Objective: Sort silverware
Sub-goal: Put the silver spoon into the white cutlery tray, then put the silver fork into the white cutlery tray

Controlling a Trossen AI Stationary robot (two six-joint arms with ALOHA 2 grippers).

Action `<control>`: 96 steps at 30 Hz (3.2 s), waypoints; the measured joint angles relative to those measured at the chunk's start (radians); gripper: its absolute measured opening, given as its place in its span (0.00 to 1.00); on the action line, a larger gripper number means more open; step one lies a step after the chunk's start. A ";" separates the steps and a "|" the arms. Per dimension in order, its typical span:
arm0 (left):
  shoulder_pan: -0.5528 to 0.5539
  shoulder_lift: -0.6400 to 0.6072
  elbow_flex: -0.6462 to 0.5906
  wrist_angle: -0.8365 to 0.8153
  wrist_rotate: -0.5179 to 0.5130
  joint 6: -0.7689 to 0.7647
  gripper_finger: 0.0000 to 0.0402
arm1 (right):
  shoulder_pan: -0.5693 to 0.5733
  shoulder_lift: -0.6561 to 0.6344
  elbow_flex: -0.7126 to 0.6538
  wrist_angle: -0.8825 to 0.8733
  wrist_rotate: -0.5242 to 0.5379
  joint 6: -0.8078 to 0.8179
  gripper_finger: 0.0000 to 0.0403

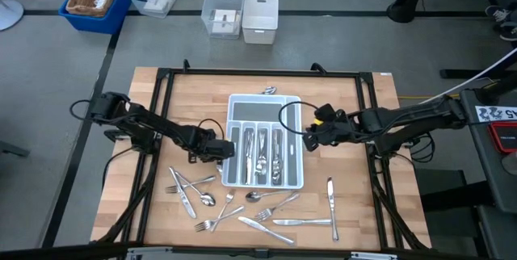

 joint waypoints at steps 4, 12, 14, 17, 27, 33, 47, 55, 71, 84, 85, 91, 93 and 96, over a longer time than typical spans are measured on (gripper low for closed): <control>0.002 0.006 0.001 -0.016 0.003 0.000 0.20 | 0.000 -0.002 0.000 -0.037 0.000 -0.033 0.30; 0.002 0.004 0.000 -0.043 0.006 0.033 0.02 | 0.000 -0.002 0.000 -0.059 0.000 -0.087 0.30; 0.003 -0.010 -0.004 -0.046 0.015 0.055 0.03 | 0.000 -0.002 0.000 -0.059 0.000 -0.101 0.30; 0.003 -0.056 -0.008 -0.046 0.021 0.103 0.02 | 0.000 -0.002 0.000 -0.059 -0.001 -0.104 0.30; 0.004 -0.373 -0.007 -0.073 0.050 0.260 0.01 | 0.002 -0.002 0.000 -0.059 -0.131 -0.050 0.30; 0.004 -0.478 -0.007 0.057 -0.026 0.275 0.01 | 0.002 -0.002 0.000 -0.058 -0.160 0.070 0.30; 0.029 -0.071 0.005 0.941 -0.139 0.405 0.02 | 0.002 0.001 0.000 -0.060 -0.083 0.079 0.30; 0.050 0.195 0.155 0.977 -0.106 0.389 0.02 | 0.002 0.001 0.000 -0.061 -0.112 0.026 0.30; 0.050 0.368 0.277 0.933 -0.040 0.358 0.04 | 0.002 0.001 0.000 -0.069 -0.154 -0.137 0.30; 0.049 0.368 0.278 0.840 -0.040 0.358 0.13 | 0.002 0.001 0.000 -0.083 -0.170 -0.217 0.30; 0.049 0.368 0.278 0.841 -0.040 0.358 0.15 | 0.002 0.001 0.000 -0.083 -0.171 -0.228 0.30; 0.058 0.366 0.278 0.843 -0.018 0.274 0.22 | 0.002 0.001 0.000 -0.086 -0.220 -0.254 0.30; 0.065 0.359 0.278 0.843 0.019 0.256 0.23 | 0.002 0.001 0.000 -0.090 -0.270 -0.254 0.30; 0.077 0.347 0.278 0.865 0.084 0.258 0.22 | 0.002 0.001 0.000 -0.092 -0.356 -0.252 0.30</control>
